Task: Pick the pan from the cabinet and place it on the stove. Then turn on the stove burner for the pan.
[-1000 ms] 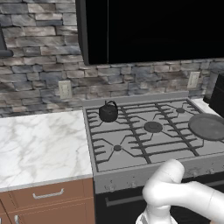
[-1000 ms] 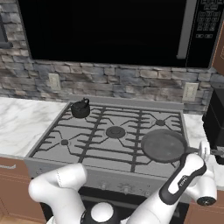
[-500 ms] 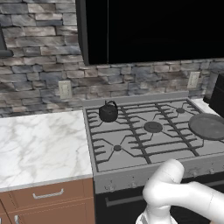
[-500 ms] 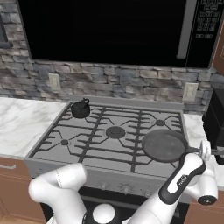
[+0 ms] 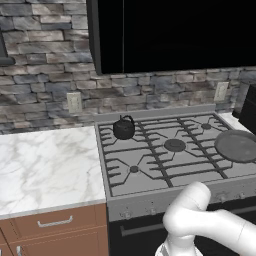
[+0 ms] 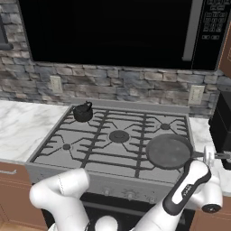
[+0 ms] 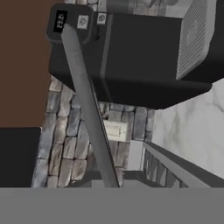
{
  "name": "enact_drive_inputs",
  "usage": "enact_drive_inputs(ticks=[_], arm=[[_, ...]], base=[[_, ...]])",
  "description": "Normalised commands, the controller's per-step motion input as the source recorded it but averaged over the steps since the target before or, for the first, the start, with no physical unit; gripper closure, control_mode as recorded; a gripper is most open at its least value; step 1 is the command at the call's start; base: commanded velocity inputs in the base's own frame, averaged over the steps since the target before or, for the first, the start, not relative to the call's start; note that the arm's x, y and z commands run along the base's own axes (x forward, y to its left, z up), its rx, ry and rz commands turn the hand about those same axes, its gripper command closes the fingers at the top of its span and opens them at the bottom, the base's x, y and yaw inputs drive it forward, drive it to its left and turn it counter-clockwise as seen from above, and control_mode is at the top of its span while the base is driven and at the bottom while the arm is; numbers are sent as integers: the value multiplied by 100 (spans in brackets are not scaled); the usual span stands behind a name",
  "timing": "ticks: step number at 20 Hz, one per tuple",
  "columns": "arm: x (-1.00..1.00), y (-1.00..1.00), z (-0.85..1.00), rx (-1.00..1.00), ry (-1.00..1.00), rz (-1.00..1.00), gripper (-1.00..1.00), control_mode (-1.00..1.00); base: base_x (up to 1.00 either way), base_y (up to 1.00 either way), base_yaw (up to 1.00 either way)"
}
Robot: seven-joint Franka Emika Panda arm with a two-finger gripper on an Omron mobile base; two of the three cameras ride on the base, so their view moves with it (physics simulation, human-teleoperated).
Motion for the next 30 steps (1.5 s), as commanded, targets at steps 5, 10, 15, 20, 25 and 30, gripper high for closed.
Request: enact_drive_inputs(ticks=[5, 10, 15, 20, 25, 30], arm=[[4, 0, -28, -13, -4, 0, 100, -100], [10, 0, -26, -15, 0, 0, 100, -100], [10, 0, -28, -14, 0, 0, 100, -100], [2, 0, -30, -12, 0, 0, 100, -100], [0, 0, -27, -7, 1, 0, -100, -100], [0, -3, -6, -1, 0, 0, -100, -100]], base=[[0, 0, 0], [0, 0, 0], [0, 0, 0], [0, 0, 0], [0, 0, 0], [0, 0, 0]])
